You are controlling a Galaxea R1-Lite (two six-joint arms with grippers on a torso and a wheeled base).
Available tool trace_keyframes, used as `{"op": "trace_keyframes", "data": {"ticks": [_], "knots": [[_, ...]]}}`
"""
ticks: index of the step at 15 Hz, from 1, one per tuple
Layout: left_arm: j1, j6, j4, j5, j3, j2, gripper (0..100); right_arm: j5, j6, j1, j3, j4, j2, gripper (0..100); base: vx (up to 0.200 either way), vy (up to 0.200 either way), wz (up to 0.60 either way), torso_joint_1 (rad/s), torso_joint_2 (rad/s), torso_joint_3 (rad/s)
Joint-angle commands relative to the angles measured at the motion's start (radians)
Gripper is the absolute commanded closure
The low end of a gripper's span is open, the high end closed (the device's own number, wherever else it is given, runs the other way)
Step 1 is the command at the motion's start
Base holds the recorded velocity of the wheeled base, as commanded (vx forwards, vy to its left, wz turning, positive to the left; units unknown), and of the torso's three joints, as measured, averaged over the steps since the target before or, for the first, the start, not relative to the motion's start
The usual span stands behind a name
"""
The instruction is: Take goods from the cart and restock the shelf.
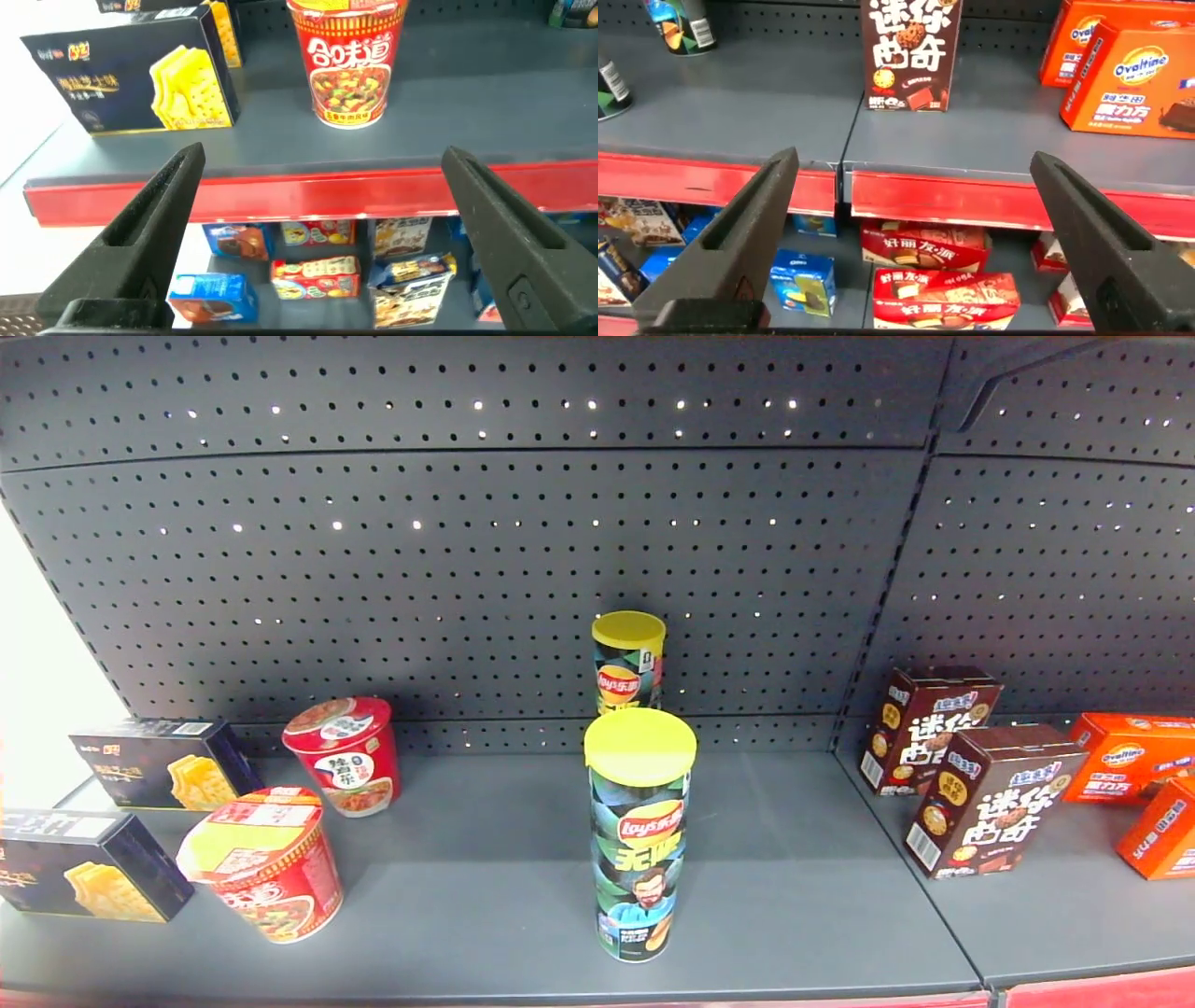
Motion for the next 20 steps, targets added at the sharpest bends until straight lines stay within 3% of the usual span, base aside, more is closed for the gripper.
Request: {"op": "trace_keyframes", "data": {"ticks": [1, 4, 8, 13, 16, 20], "knots": [[0.001, 0.010, -0.001, -0.002, 0.001, 0.000, 0, 0.001, 0.027, 0.001, 0.000, 0.000, 0.005, 0, 0.000, 0.000, 0.00, 0.000, 0.00, 0.000], [0.001, -0.014, -0.001, -0.007, 0.001, 0.000, 0, 0.004, 0.027, 0.001, 0.000, 0.000, 0.005, 0, 0.000, 0.000, 0.00, 0.000, 0.00, 0.000], [-0.001, -0.017, -0.001, -0.013, 0.001, 0.002, 0, 0.057, 0.033, 0.001, -0.001, 0.003, 0.005, 0, -0.100, 0.000, 0.00, 0.001, 0.00, 0.001], [-0.001, -0.020, -0.001, -0.020, 0.001, 0.002, 0, 0.057, 0.033, 0.001, -0.001, 0.001, 0.005, 0, 0.000, 0.000, 0.00, 0.000, 0.00, 0.000], [-0.001, -0.025, -0.001, -0.043, 0.001, 0.000, 0, 0.058, 0.033, 0.001, -0.001, 0.003, 0.005, 0, -0.200, 0.000, 0.00, 0.009, 0.01, -0.004], [-0.001, -0.031, -0.001, -0.045, 0.001, 0.000, 0, 0.064, 0.025, 0.001, 0.000, 0.003, 0.007, 0, 0.000, 0.000, 0.00, 0.000, 0.00, 0.000]]}}
